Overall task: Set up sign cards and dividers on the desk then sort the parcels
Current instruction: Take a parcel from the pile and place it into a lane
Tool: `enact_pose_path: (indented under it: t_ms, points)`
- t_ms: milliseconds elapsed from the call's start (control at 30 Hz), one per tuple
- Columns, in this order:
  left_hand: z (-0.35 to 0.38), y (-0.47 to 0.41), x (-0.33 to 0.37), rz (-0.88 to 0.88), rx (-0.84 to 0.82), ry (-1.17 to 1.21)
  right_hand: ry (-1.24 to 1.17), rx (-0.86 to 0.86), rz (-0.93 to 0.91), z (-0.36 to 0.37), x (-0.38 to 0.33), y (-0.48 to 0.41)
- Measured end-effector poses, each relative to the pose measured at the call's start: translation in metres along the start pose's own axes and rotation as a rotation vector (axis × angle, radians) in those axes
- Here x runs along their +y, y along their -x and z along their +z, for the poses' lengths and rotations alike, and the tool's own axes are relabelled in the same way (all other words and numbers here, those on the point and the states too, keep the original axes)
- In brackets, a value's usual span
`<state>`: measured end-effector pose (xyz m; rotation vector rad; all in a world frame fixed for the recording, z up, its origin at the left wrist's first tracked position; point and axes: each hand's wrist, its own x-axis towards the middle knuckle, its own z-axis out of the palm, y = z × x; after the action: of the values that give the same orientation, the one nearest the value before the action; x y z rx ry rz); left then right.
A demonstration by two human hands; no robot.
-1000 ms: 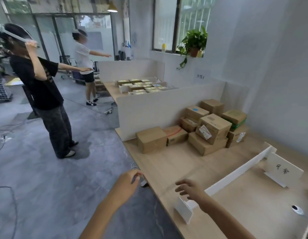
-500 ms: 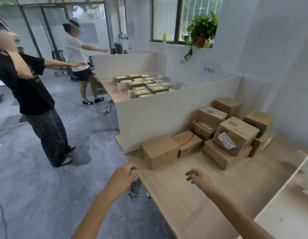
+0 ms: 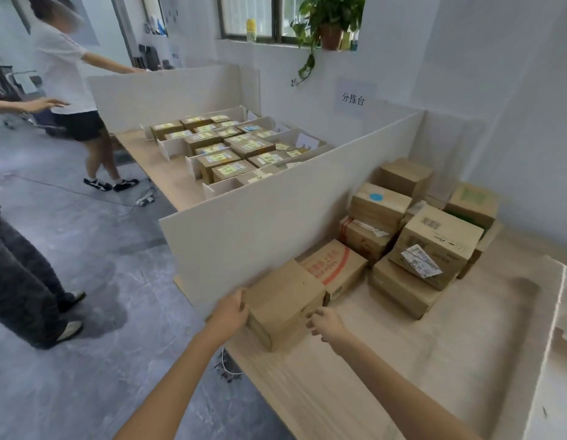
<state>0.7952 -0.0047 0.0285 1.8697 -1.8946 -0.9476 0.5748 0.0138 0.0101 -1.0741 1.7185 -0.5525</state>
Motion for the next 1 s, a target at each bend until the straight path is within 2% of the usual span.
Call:
enact_pose_path:
  t_ms: [267, 367, 467, 600, 700, 833, 933, 1000]
  points:
    - [0.016, -0.112, -0.034, 0.004, -0.269, -0.209, -0.167, -0.036, 0.274, 0.045, -0.027, -0.05]
    - [0.036, -0.142, -0.067, -0.029, -0.421, -0.14, -0.255, -0.08, 0.351, 0.061, -0.022, -0.061]
    - [0.03, -0.14, -0.067, -0.059, -0.397, -0.18, -0.353, -0.027, 0.387, 0.076, -0.016, -0.067]
    - [0.025, -0.14, -0.08, 0.044, -0.428, -0.162, -0.3, 0.189, 0.348, 0.083, -0.005, -0.06]
    - [0.024, -0.138, -0.08, 0.116, -0.42, -0.117, -0.377, 0.315, 0.274, 0.084, 0.0, -0.049]
    - [0.018, -0.124, -0.048, 0.153, -0.366, 0.202, -0.602, 0.384, 0.164, 0.053, -0.013, -0.023]
    - [0.005, -0.114, -0.015, 0.207, -0.371, 0.432, -0.673, 0.414, 0.039, 0.015, -0.015, 0.005]
    - [-0.005, -0.109, 0.004, 0.262, -0.352, 0.419, -0.68, 0.426, -0.038, -0.007, -0.013, 0.025]
